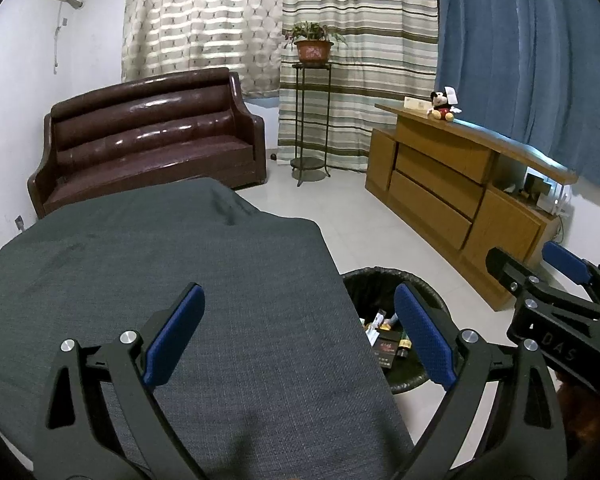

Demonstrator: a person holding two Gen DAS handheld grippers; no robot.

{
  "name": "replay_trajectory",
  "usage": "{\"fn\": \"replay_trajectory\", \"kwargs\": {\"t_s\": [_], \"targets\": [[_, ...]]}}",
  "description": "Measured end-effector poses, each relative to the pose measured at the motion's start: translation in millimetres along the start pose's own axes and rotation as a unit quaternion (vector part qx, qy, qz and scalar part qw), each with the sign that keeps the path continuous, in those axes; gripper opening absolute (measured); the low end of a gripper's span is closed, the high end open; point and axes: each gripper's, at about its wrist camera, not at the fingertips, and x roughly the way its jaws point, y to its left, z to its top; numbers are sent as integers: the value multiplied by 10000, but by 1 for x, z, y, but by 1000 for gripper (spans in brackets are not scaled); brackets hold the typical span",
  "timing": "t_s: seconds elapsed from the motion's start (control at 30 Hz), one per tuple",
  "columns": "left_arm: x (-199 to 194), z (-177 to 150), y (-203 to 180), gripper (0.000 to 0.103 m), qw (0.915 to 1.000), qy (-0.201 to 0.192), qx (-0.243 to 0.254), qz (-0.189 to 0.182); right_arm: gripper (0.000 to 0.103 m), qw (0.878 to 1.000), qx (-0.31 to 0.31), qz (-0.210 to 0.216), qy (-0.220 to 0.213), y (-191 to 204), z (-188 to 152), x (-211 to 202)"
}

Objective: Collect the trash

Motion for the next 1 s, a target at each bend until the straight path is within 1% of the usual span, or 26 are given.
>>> {"fn": "replay_trajectory", "kwargs": {"t_s": [0.4, 0.63, 0.77, 1.0], "targets": [[-4, 2, -16, 93, 10000, -36, 52, -32, 81, 10000, -1, -1, 3, 1, 0, 0], [-4, 2, -15, 93, 10000, -22, 45, -40, 81, 10000, 2, 0, 6, 1, 0, -1], [-5, 2, -17, 97, 10000, -32, 65, -53, 81, 10000, -6, -3, 7, 2, 0, -1], [-6, 2, -21, 97, 9999, -63, 76, -42, 81, 10000, -1, -1, 6, 2, 0, -2]]}}
